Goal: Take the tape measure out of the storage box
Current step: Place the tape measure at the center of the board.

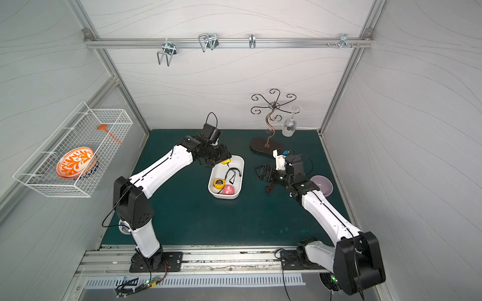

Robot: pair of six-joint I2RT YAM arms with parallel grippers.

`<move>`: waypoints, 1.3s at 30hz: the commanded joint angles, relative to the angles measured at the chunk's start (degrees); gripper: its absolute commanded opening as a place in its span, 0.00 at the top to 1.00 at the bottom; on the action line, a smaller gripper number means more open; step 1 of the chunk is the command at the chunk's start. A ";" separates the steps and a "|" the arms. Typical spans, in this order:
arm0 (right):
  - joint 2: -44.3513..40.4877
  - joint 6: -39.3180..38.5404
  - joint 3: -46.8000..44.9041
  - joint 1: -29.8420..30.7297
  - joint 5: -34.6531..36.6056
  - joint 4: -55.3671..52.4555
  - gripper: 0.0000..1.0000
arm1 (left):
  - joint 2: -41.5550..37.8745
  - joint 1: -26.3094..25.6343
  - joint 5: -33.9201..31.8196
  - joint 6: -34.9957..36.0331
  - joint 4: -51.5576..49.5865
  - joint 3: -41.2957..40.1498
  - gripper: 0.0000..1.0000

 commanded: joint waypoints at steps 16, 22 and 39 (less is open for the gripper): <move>6.03 1.46 -2.51 10.34 4.45 25.58 0.24 | -6.94 -5.72 6.08 -18.87 21.62 -8.75 1.00; 7.30 1.16 -1.98 11.87 7.42 27.65 0.33 | -7.64 -7.15 5.73 -20.92 23.25 -9.75 1.00; 8.21 2.90 -3.49 13.18 10.67 32.63 0.83 | -8.75 -7.89 6.21 -23.51 25.90 -11.31 1.00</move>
